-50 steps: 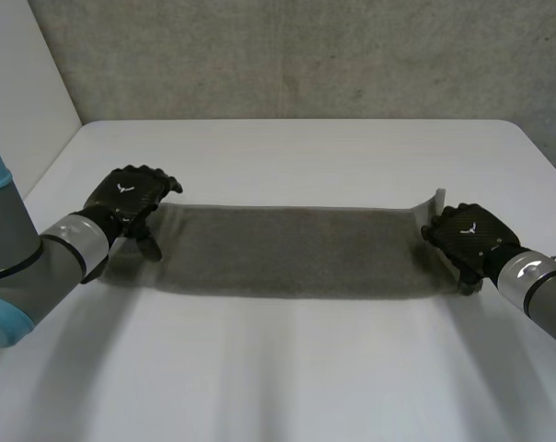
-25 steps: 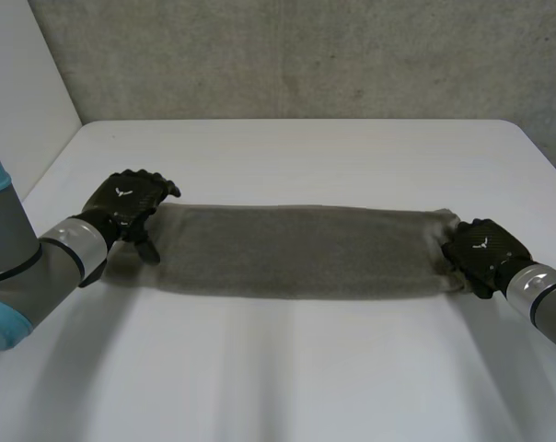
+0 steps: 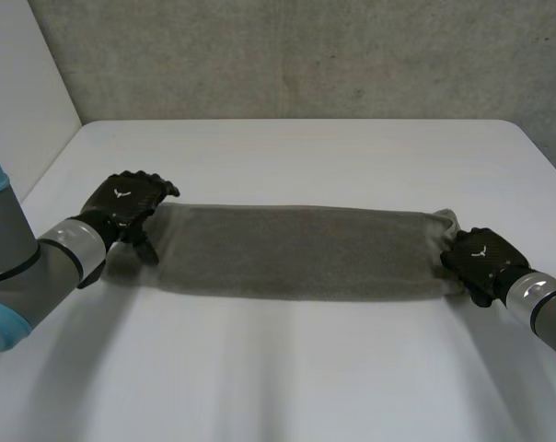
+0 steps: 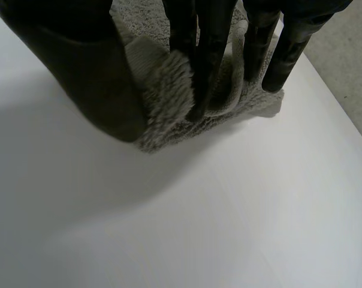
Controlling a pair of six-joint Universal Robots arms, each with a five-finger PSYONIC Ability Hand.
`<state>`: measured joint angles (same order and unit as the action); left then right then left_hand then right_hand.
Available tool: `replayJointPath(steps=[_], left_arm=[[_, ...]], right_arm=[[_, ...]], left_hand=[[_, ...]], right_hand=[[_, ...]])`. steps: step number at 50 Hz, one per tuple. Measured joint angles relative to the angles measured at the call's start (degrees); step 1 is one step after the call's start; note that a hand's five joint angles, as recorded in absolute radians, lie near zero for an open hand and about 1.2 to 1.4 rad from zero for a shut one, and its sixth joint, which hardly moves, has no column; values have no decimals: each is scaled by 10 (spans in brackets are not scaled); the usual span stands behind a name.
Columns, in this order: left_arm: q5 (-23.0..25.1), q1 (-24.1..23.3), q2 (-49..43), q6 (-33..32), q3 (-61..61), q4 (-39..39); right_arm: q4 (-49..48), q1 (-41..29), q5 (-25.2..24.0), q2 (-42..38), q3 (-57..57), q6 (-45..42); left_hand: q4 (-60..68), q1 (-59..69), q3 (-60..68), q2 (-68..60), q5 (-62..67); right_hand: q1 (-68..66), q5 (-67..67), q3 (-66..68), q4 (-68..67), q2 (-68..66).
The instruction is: Fold the towel.
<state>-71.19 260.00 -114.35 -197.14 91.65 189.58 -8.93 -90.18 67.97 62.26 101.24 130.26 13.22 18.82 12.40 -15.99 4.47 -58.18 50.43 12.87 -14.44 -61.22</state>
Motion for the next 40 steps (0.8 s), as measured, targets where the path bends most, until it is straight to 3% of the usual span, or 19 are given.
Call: replayJointPath(steps=[5,17,23,28,35,40], left_arm=[[0,0,0,0,1,0],[-2,9,11,1,1,0],[-2,11,15,1,2,-1],[-2,10,16,1,3,-1],[-2,8,18,2,4,-1],[-3,6,20,2,5,0]], right_arm=[[1,4,-1,-3,-2,0],[7,90,-19,25,-16,-11],[17,169,-49,49,-40,-53],[50,193,-59,62,-86,-81],[105,141,-61,76,-156,-75],[117,6,-44,79,-212,-37]], left_hand=[[0,0,0,0,-1],[0,0,0,3,-3],[0,0,0,3,-3],[0,0,0,3,-3],[0,0,0,3,-3],[0,0,0,3,-3]], right_hand=[[-24,141,0,0,-97],[-104,146,0,0,-108],[-104,146,0,0,-108],[-108,146,0,0,-108],[-110,146,0,0,-112],[-111,146,0,0,-114]])
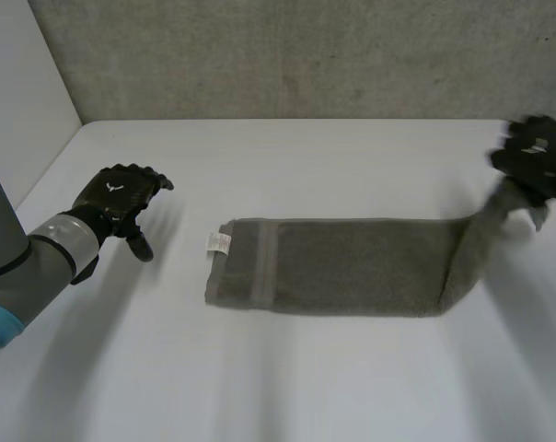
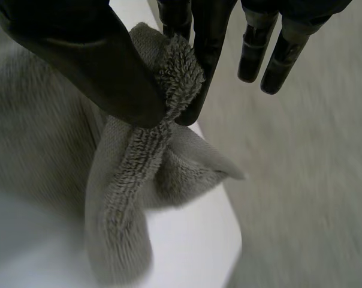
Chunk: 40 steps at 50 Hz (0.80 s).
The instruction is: Fold the towel.
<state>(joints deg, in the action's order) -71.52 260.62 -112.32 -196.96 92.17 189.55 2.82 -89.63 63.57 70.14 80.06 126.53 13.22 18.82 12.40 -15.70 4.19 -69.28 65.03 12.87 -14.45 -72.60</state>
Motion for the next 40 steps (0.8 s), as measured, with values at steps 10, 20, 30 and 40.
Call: replayJointPath(steps=[10,20,30,40], left_arm=[[0,3,9,1,6,0],[0,5,12,3,10,0],[0,4,12,3,10,0],[0,-2,13,5,5,2]], right_arm=[[-3,-252,74,-79,-107,27],[-5,-433,110,-229,-220,24],[-5,-486,131,-321,-280,21],[-3,-477,150,-286,-265,83]], left_hand=[[0,0,0,0,0],[0,0,0,1,-1],[0,0,0,1,-1],[0,0,0,1,-1]], right_hand=[[-5,0,0,0,0],[-5,2,0,0,0],[144,-195,0,0,183],[538,-617,0,0,574]])
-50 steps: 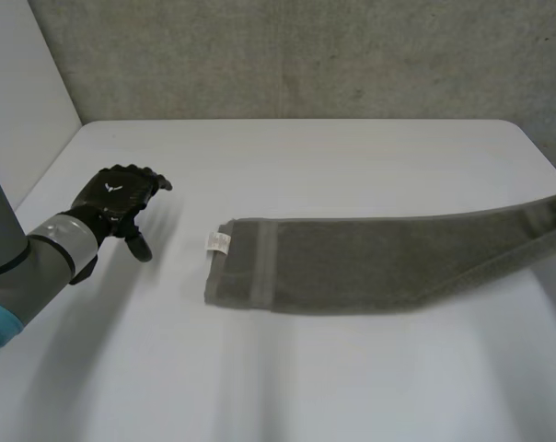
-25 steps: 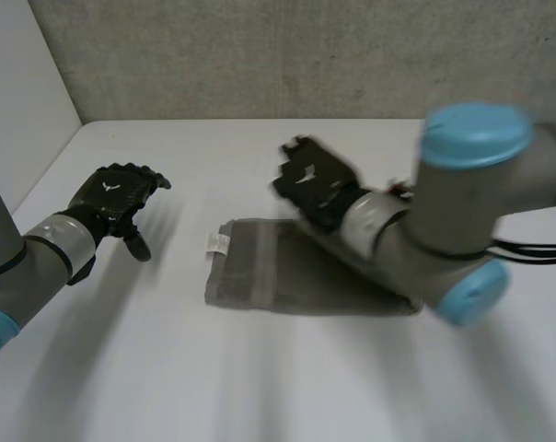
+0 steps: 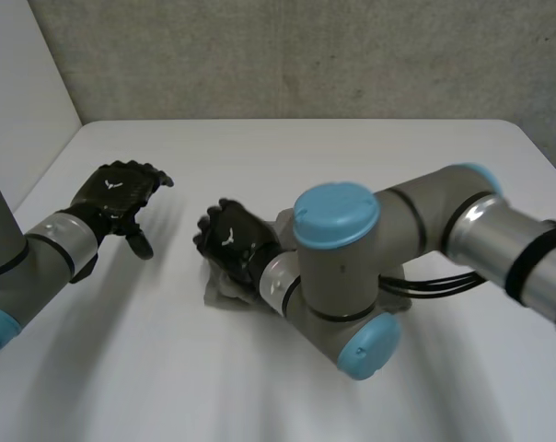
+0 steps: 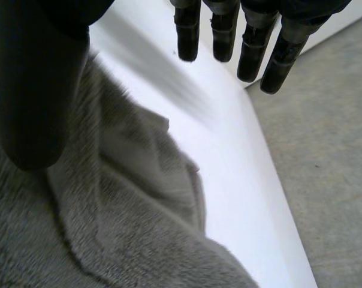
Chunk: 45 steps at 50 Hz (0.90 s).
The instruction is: Fold the towel.
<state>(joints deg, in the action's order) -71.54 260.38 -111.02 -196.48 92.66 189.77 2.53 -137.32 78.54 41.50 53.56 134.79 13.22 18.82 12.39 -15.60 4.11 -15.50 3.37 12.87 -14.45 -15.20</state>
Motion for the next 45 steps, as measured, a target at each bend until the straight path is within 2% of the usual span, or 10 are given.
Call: replayJointPath(steps=[7,12,21,29,31,39,45], left_arm=[[0,-18,4,28,-16,1],[0,-48,7,71,-33,1],[0,-131,-4,134,-57,1],[-1,-192,-45,138,-60,1],[-2,-205,-60,136,-58,1],[-15,-214,-89,133,-47,7],[-40,-211,-99,133,-30,39]], right_arm=[[-2,33,-4,100,66,119],[-3,90,-9,179,140,197],[-5,201,-14,263,293,220],[-24,259,-54,280,401,208],[-38,268,-70,279,427,204],[-74,268,-89,255,451,200],[-83,262,-89,225,445,195]], left_hand=[[0,0,0,0,0],[0,0,0,0,0],[0,0,0,0,0],[0,0,0,0,0],[0,0,0,0,0],[0,0,0,0,0],[0,0,0,0,1]], right_hand=[[19,0,0,0,0],[20,0,0,0,0],[22,0,0,0,0],[14,6,0,0,-3],[-29,54,0,0,-30],[-94,134,0,0,-104],[-313,339,0,0,-320]])
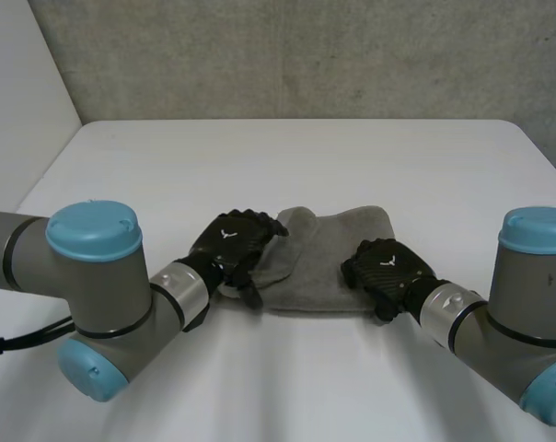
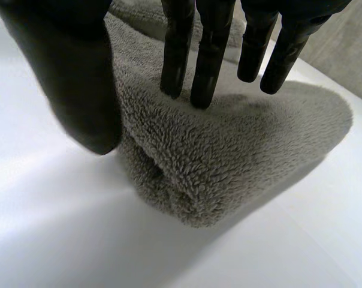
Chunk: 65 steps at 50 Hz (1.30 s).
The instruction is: Fold the towel.
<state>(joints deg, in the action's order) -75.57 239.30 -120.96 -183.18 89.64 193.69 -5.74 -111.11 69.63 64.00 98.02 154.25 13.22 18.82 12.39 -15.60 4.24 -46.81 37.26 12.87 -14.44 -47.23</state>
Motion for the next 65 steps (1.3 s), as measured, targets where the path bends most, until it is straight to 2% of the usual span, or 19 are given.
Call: replayJointPath(steps=[3,6,8,17,24,40,52,59,65], left_arm=[[-12,1,-4,0,4,21],[-27,2,-10,0,4,42],[-38,3,-16,0,3,52],[-90,15,-44,-1,-16,71],[-111,34,-60,-6,-21,66],[-184,79,-65,-69,-16,53],[-182,68,-23,-65,-10,52],[-175,30,31,-59,2,51],[-147,-14,56,-30,9,40]], right_arm=[[-1,0,0,-10,-2,-13],[0,1,0,-17,-2,-31],[0,2,-1,-19,-2,-43],[3,4,-1,-22,0,-69],[3,3,-1,-24,1,-69],[3,0,-2,-24,5,-69],[3,1,-2,-23,5,-69],[3,3,-1,-23,5,-69],[3,2,-1,-22,5,-69]], left_hand=[[0,0,0,0,0],[0,0,0,0,0],[0,0,0,0,0],[0,0,0,0,3],[0,0,0,0,6],[0,0,0,0,6],[0,0,0,0,6],[0,0,0,0,6],[0,0,0,0,6]], right_hand=[[-160,171,0,0,-160],[-236,265,0,0,-241],[-251,282,0,0,-246],[-251,286,0,0,-246],[-251,287,0,0,-246],[-254,289,0,0,-248],[-254,289,0,0,-248],[-254,289,0,0,-248],[-254,289,0,0,-248]])
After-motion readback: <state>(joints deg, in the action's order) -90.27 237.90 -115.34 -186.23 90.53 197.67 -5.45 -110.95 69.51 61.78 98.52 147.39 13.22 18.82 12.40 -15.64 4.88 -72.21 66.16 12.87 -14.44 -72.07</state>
